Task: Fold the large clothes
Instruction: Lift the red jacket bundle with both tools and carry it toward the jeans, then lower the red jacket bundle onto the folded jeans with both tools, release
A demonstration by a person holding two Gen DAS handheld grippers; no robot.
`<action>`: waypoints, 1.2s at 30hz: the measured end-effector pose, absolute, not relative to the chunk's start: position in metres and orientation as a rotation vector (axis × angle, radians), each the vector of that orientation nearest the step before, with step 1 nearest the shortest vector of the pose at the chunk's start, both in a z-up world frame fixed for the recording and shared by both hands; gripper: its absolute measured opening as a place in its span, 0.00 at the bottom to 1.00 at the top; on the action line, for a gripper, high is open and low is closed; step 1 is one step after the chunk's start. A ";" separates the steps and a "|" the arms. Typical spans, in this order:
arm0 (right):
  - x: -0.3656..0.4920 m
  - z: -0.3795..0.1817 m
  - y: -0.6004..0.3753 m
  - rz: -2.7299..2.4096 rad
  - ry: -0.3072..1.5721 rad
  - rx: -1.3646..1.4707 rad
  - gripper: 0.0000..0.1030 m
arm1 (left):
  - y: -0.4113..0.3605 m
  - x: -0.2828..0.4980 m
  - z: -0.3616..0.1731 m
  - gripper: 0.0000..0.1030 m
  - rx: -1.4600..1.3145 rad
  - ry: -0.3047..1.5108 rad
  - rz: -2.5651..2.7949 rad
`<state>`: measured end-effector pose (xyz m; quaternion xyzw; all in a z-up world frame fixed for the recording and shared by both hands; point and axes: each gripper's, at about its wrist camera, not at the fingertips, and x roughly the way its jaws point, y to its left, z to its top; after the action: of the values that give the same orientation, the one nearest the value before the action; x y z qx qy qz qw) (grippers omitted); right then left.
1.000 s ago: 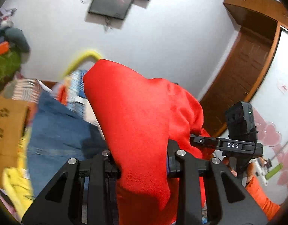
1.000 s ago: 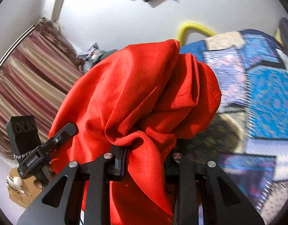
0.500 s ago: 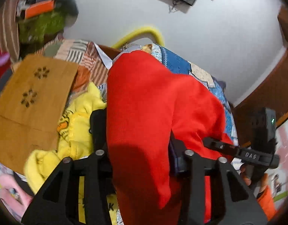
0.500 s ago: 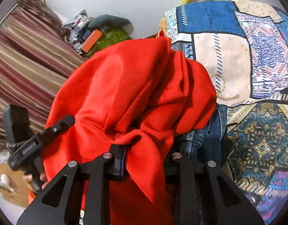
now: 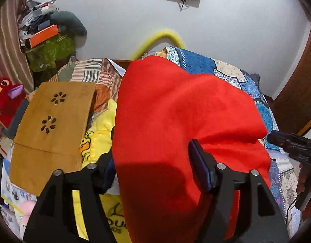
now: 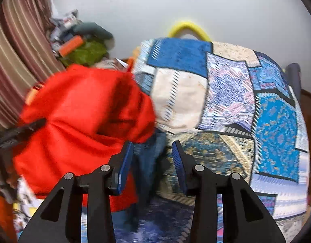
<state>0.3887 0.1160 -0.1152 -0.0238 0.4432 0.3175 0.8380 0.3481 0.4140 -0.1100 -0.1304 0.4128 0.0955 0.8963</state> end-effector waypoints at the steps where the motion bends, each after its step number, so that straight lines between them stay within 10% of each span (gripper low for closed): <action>1: 0.385 -0.108 0.121 0.690 0.917 -0.046 0.38 | 0.412 0.344 -0.106 0.66 -0.269 0.857 0.191; 7: 0.354 -0.091 0.170 0.868 0.894 -0.028 0.39 | 0.384 0.305 -0.086 0.85 -0.154 0.809 0.174; 23: 0.337 -0.146 0.183 0.855 0.943 -0.338 0.44 | 0.379 0.285 -0.116 0.95 -0.045 0.845 0.231; 36: 0.411 -0.146 0.177 0.694 1.010 -0.064 0.46 | 0.389 0.290 -0.120 0.99 -0.045 0.824 0.310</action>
<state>0.4115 0.1771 -0.1463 -0.0299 0.4740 0.3255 0.8176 0.2896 0.3889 -0.1205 -0.0219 0.3989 0.1502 0.9044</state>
